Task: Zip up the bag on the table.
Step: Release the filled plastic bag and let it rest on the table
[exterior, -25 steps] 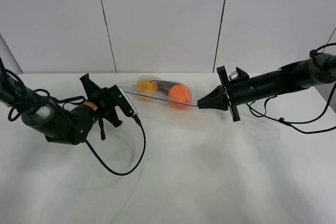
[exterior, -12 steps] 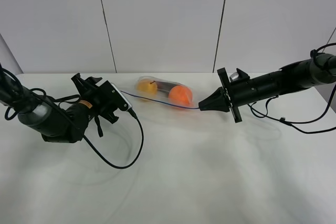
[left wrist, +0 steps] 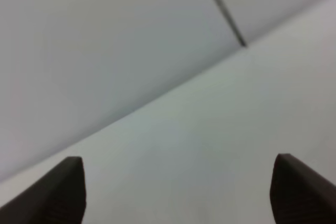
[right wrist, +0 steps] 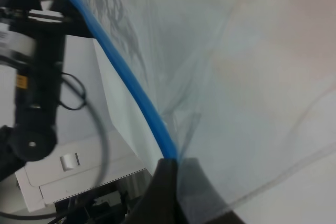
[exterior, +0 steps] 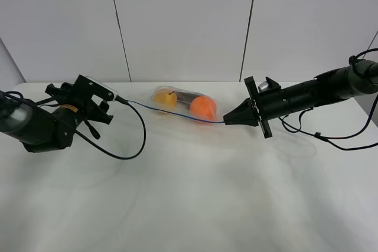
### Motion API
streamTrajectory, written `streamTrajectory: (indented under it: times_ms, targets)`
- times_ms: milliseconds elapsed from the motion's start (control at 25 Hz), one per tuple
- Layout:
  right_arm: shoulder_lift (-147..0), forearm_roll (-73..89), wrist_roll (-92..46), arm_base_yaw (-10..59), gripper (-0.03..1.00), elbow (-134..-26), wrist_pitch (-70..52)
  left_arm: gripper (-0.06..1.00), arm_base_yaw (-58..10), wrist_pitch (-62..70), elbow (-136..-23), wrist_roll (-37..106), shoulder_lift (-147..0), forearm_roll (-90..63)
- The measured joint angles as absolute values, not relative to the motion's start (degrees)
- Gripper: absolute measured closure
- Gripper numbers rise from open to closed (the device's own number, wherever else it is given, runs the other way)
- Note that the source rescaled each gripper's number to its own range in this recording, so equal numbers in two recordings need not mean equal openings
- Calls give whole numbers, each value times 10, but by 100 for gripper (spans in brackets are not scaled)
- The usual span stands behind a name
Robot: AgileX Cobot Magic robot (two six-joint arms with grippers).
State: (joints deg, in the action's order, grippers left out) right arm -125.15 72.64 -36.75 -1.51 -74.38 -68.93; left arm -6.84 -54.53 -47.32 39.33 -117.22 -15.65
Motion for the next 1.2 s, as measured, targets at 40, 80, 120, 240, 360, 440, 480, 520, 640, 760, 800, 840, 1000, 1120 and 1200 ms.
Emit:
streamTrajectory:
  times_ms: [40, 80, 120, 240, 360, 440, 480, 520, 640, 760, 800, 840, 1000, 1120, 1200]
  targets:
    - [-1252, 726, -367, -15, 97, -744, -689, 13, -59, -524, -473, 372, -1156, -157]
    - [-1252, 726, -367, -15, 97, -744, -689, 13, -50, -496, -473, 349, -1141, -157]
    - [-1252, 726, -367, -15, 97, -744, -689, 13, -41, -462, -473, 329, -1123, -157]
    - [-1252, 726, -367, -15, 97, -744, -689, 13, -15, -336, -488, 278, -1078, -157]
    - [-1252, 726, -367, -15, 97, -744, -689, 13, 3, -170, -525, 254, -1054, -158]
    - [-1252, 726, -367, -15, 97, -744, -689, 13, 8, -31, -562, 247, -1051, -160]
    - [-1252, 726, -367, -15, 97, -744, -689, 13, 9, 47, -582, 243, -1051, -160]
    - [-1252, 726, -367, -15, 97, -744, -689, 13, 9, 119, -600, 238, -1051, -160]
    - [-1252, 726, -367, -15, 97, -744, -689, 13, 9, 267, -648, 209, -1051, -160]
    - [-1252, 726, -367, -15, 97, -744, -689, 11, 9, 364, -694, 150, -1051, -158]
    - [-1252, 726, -367, -15, 97, -744, -689, 10, 9, 386, -706, 136, -1051, -157]
    - [-1252, 725, -367, -15, 97, -744, -689, 7, 9, 406, -717, 126, -1051, -157]
    - [-1252, 725, -367, -15, 97, -744, -689, 2, 9, 477, -746, 93, -1051, -154]
    - [-1252, 724, -367, -15, 97, -744, -689, 1, 9, 557, -767, 59, -1051, -125]
    - [-1252, 723, -367, -15, 97, -744, -689, 1, 9, 605, -776, 40, -1051, -90]
